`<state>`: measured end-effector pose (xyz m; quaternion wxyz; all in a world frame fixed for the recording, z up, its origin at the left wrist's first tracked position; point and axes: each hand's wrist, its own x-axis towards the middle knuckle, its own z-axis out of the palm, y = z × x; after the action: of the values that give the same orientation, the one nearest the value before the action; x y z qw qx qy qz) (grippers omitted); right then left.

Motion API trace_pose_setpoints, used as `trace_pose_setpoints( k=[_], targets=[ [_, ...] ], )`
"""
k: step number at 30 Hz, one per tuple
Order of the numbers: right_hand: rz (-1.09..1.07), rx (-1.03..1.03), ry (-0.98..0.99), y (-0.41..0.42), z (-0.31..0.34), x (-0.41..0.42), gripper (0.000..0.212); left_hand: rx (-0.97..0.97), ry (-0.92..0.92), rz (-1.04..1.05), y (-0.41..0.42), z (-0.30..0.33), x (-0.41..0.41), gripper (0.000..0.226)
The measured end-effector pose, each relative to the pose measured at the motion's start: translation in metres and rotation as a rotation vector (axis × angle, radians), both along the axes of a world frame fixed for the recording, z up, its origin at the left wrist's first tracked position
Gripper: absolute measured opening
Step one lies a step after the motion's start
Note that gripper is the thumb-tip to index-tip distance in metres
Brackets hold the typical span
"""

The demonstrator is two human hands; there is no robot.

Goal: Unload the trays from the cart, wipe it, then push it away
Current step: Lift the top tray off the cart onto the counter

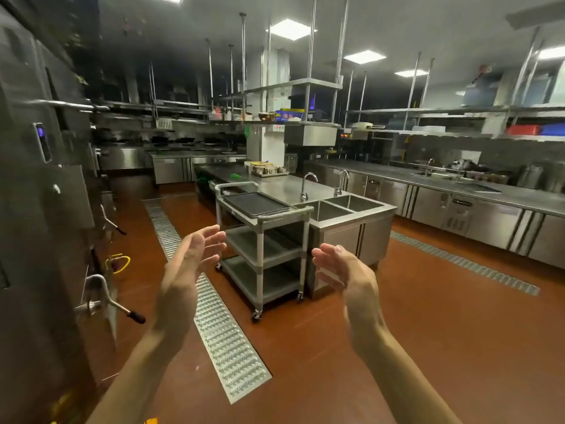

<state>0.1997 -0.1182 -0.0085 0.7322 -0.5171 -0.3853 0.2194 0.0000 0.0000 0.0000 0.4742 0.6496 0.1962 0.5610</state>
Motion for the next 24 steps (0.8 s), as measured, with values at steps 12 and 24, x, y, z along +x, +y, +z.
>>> trace_pose_setpoints(
  k=[12,24],
  targets=[
    [-0.015,0.013,0.032,0.241,-0.047,0.132,0.042,-0.049,0.05,0.103,0.226,-0.042,0.098,0.051],
    [0.047,-0.077,0.01,0.546,-0.062,0.242,0.032,-0.113,0.019,0.242,0.5,-0.066,0.186,0.043]
  ],
)
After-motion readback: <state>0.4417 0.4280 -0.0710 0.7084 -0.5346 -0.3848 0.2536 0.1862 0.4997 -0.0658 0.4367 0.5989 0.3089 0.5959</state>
